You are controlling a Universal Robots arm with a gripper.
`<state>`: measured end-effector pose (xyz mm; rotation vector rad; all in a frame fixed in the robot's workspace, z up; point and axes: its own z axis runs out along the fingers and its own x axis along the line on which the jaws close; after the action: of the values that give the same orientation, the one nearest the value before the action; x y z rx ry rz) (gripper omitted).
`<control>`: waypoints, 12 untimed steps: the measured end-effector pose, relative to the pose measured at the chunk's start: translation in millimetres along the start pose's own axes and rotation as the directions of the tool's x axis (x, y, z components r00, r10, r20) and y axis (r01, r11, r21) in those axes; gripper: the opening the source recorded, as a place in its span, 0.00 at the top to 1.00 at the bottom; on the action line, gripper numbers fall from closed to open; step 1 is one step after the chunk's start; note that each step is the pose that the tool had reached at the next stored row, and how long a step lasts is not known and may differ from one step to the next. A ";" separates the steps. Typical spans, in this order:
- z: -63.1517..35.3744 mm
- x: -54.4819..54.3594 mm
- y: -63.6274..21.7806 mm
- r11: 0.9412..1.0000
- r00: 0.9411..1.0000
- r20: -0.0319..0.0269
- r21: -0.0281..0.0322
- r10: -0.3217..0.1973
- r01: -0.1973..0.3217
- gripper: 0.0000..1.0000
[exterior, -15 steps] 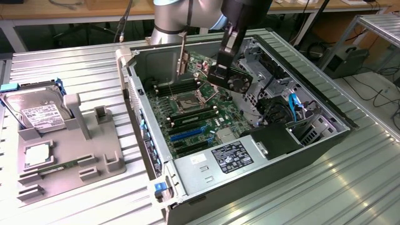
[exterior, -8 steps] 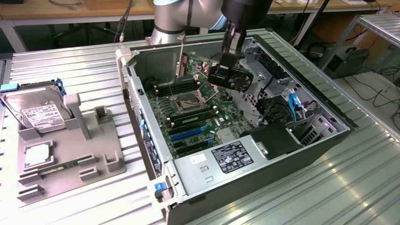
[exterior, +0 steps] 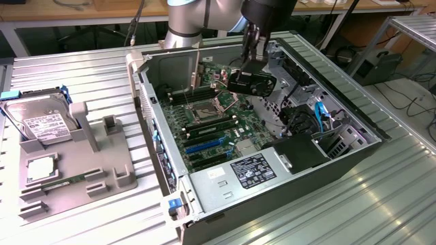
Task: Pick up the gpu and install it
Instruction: 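Insert the gpu into the slot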
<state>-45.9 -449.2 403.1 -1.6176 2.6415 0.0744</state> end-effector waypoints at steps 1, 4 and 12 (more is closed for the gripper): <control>0.1 0.0 0.0 1.000 1.000 0.001 0.000 -0.017 0.017 0.74; 0.2 0.0 0.0 0.997 0.997 0.001 0.001 -0.071 0.071 0.74; 4.0 0.3 -0.1 0.971 0.971 0.002 -0.005 -0.239 0.239 0.74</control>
<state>-46.0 -449.2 399.1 -1.9218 2.4240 0.0735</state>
